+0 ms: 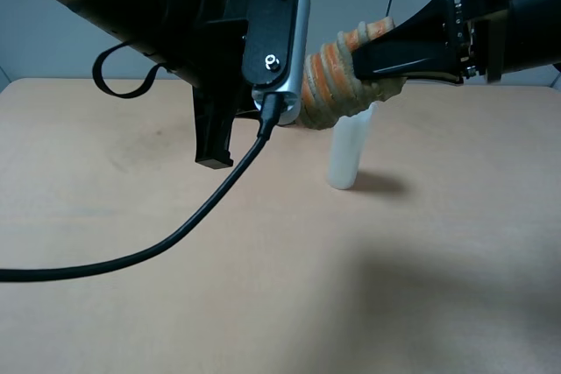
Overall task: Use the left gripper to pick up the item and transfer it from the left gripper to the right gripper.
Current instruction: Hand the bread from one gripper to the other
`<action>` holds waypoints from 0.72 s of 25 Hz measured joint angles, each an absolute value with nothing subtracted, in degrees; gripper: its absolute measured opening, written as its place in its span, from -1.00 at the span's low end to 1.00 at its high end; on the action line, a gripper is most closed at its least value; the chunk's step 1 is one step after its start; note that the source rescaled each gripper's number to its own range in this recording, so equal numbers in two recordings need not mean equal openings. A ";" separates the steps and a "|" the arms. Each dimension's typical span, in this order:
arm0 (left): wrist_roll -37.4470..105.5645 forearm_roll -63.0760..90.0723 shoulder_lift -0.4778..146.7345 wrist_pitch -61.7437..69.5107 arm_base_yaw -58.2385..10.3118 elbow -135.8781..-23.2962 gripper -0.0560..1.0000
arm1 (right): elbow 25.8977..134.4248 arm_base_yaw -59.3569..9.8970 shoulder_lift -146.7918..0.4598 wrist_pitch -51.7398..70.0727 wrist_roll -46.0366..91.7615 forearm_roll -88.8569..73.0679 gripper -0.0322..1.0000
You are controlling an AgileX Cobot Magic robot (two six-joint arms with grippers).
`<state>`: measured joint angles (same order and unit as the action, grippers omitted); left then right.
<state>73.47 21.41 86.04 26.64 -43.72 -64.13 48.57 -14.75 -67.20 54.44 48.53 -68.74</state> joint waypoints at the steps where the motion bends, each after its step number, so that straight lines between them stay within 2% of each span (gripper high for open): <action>1: 73.47 21.41 86.04 26.64 -43.72 -64.13 -0.89 | 48.57 -14.75 -67.20 54.44 48.53 -68.74 -0.80; 6: 73.47 21.46 86.04 26.64 -43.72 -64.13 -0.88 | 48.57 -14.75 -67.30 54.44 48.53 -68.74 -0.81; 7: 73.47 21.46 86.04 26.64 -43.72 -64.13 -0.79 | 48.57 -14.75 -67.30 54.44 48.53 -68.74 -0.82; 9: 73.47 21.46 86.04 26.59 -43.72 -64.13 -0.45 | 48.57 -14.75 -67.30 54.71 48.53 -68.69 -0.84; 12: 73.47 21.54 86.04 25.74 -43.72 -64.13 0.42 | 48.57 -14.75 -67.30 55.10 48.53 -68.44 -0.84; 13: 73.47 21.58 86.04 25.70 -43.72 -64.13 0.61 | 48.57 -14.75 -67.30 55.03 48.53 -68.44 -0.84; 15: 73.47 21.58 86.04 25.75 -43.72 -64.13 0.85 | 48.57 -14.75 -67.30 55.08 48.53 -68.28 -0.84; 18: 73.47 21.58 86.04 25.75 -43.72 -64.13 0.96 | 48.57 -14.75 -67.30 55.08 48.53 -68.28 -0.87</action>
